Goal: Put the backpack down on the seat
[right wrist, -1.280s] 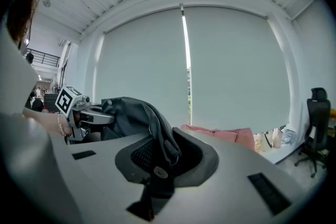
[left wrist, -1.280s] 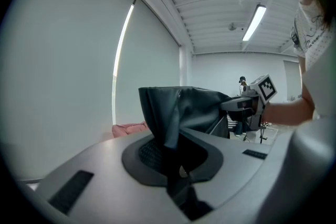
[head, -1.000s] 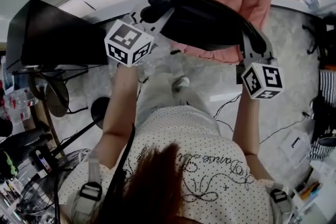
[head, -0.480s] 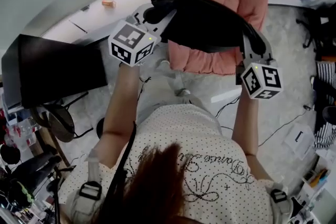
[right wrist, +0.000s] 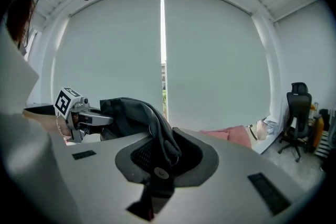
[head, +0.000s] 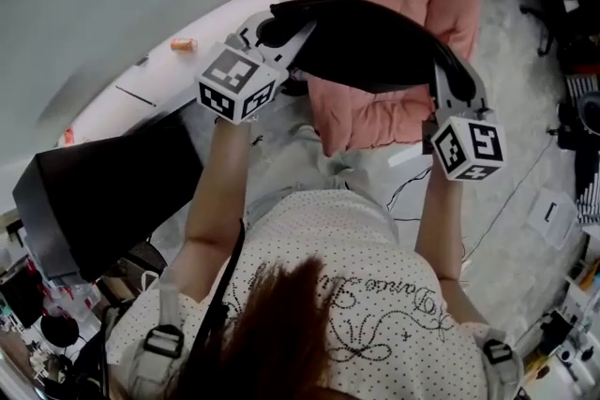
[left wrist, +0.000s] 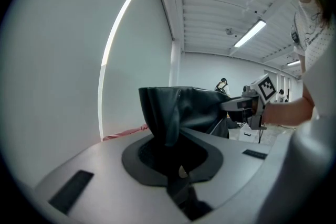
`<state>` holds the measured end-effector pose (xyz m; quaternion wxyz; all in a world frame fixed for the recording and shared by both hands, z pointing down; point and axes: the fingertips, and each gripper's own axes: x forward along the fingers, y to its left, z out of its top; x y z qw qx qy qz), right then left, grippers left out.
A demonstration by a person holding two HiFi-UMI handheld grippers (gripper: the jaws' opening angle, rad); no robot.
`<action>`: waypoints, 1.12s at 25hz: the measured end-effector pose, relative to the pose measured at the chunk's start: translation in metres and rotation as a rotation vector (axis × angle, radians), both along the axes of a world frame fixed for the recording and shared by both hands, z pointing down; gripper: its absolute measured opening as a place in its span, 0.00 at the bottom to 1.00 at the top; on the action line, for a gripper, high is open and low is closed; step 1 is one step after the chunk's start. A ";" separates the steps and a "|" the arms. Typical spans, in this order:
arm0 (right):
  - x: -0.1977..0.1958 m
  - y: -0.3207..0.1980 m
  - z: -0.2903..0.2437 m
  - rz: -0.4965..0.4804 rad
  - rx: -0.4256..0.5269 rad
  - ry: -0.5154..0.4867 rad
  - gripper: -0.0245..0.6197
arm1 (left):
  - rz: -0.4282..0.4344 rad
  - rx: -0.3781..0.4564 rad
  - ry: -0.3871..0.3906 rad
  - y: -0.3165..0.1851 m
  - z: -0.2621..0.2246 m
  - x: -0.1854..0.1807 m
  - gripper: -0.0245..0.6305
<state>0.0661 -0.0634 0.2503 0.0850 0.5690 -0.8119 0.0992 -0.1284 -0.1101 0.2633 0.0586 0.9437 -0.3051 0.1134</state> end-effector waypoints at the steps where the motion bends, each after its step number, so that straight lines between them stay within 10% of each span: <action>1: 0.000 -0.001 0.001 0.012 -0.006 0.002 0.13 | 0.012 -0.005 0.001 -0.004 0.001 0.001 0.09; 28: 0.099 -0.083 0.135 -0.016 -0.215 0.017 0.14 | 0.003 -0.250 -0.022 -0.062 0.140 0.096 0.09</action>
